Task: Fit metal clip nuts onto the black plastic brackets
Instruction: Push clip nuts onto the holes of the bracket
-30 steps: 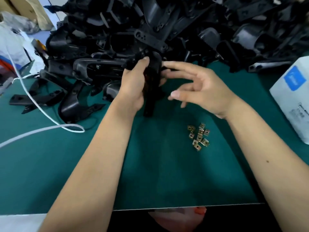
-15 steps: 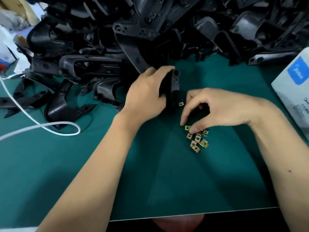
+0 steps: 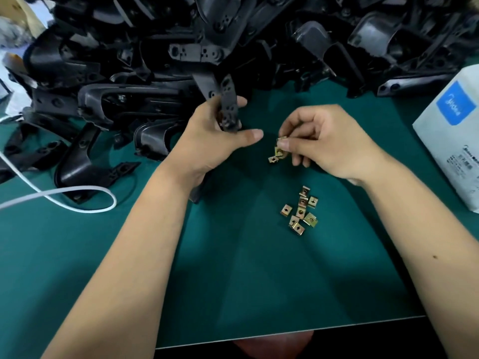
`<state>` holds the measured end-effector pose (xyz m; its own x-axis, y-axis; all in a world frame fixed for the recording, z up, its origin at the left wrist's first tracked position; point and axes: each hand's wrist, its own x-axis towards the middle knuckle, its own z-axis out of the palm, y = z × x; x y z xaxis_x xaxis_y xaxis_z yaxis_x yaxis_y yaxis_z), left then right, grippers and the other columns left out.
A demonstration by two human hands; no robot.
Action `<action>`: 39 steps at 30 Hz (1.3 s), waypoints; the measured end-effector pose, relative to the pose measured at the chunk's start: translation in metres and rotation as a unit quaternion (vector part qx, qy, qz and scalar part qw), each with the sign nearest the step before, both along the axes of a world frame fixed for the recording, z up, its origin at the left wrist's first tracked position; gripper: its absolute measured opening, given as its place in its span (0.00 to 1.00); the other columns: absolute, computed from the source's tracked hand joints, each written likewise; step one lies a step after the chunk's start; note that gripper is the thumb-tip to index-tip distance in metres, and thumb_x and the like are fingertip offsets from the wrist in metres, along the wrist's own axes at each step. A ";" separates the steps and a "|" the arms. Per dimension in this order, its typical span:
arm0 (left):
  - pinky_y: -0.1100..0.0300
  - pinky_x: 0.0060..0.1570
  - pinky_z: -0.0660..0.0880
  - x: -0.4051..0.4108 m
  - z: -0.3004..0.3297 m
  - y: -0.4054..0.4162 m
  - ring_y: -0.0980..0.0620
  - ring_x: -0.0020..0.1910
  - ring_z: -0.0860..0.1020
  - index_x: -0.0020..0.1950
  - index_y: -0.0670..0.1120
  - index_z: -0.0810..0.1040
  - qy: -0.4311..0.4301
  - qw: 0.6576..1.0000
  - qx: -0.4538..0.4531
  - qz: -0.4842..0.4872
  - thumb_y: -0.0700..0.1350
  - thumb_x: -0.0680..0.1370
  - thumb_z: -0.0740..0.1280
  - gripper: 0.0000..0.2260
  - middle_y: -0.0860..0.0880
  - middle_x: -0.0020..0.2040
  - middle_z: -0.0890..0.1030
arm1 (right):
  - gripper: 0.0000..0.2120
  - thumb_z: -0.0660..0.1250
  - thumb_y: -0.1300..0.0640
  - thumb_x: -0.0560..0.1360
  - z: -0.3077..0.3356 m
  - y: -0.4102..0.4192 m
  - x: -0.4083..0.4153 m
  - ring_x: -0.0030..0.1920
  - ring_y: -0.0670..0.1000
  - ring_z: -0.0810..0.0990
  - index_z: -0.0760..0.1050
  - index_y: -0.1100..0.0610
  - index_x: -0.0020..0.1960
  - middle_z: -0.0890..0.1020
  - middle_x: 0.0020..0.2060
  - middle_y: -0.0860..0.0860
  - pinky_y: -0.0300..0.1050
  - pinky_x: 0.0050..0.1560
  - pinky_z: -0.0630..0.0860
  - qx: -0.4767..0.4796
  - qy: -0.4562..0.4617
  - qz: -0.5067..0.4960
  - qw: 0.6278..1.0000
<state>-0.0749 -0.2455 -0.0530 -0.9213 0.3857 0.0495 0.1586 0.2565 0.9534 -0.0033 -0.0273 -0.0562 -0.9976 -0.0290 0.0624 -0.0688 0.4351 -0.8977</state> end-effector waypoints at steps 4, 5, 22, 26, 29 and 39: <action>0.65 0.57 0.73 -0.001 0.000 -0.002 0.61 0.58 0.79 0.70 0.51 0.75 -0.006 0.997 -0.051 -0.050 0.44 0.65 0.83 0.35 0.56 0.57 0.82 | 0.06 0.71 0.58 0.80 -0.002 -0.003 0.000 0.27 0.47 0.78 0.82 0.57 0.45 0.86 0.32 0.52 0.38 0.25 0.72 0.034 0.003 -0.035 0.999; 0.63 0.62 0.72 -0.001 0.001 -0.003 0.60 0.63 0.78 0.73 0.52 0.72 -0.003 0.996 -0.057 -0.073 0.47 0.63 0.83 0.40 0.56 0.61 0.81 | 0.07 0.71 0.58 0.80 -0.001 -0.004 0.000 0.27 0.47 0.78 0.83 0.57 0.44 0.85 0.32 0.53 0.38 0.24 0.71 0.023 0.009 -0.050 0.998; 0.58 0.72 0.69 0.000 -0.003 -0.004 0.64 0.69 0.74 0.75 0.59 0.71 0.063 0.985 -0.036 -0.157 0.57 0.70 0.81 0.35 0.64 0.67 0.79 | 0.07 0.67 0.66 0.81 0.008 -0.013 0.003 0.30 0.47 0.74 0.83 0.63 0.47 0.80 0.31 0.54 0.34 0.26 0.67 -0.272 -0.100 -0.044 0.956; 0.67 0.67 0.70 0.000 -0.003 -0.004 0.67 0.67 0.73 0.75 0.60 0.71 0.070 0.986 -0.032 -0.146 0.58 0.70 0.80 0.36 0.67 0.66 0.78 | 0.08 0.67 0.66 0.80 0.007 -0.011 0.002 0.29 0.47 0.73 0.83 0.62 0.45 0.79 0.31 0.55 0.34 0.25 0.65 -0.280 -0.102 -0.043 0.954; 0.60 0.69 0.71 -0.001 -0.004 -0.004 0.64 0.68 0.75 0.76 0.58 0.71 0.073 0.986 -0.030 -0.146 0.57 0.71 0.80 0.35 0.65 0.67 0.79 | 0.07 0.67 0.66 0.80 0.006 -0.011 0.001 0.30 0.47 0.73 0.83 0.62 0.45 0.79 0.31 0.55 0.34 0.26 0.66 -0.269 -0.098 -0.037 0.958; 0.70 0.66 0.70 -0.001 -0.004 -0.003 0.64 0.68 0.75 0.77 0.54 0.71 0.088 0.983 -0.035 -0.155 0.53 0.73 0.80 0.34 0.63 0.67 0.80 | 0.09 0.68 0.66 0.80 0.005 -0.013 0.001 0.30 0.47 0.73 0.84 0.61 0.44 0.80 0.31 0.54 0.34 0.27 0.67 -0.252 -0.081 -0.029 0.964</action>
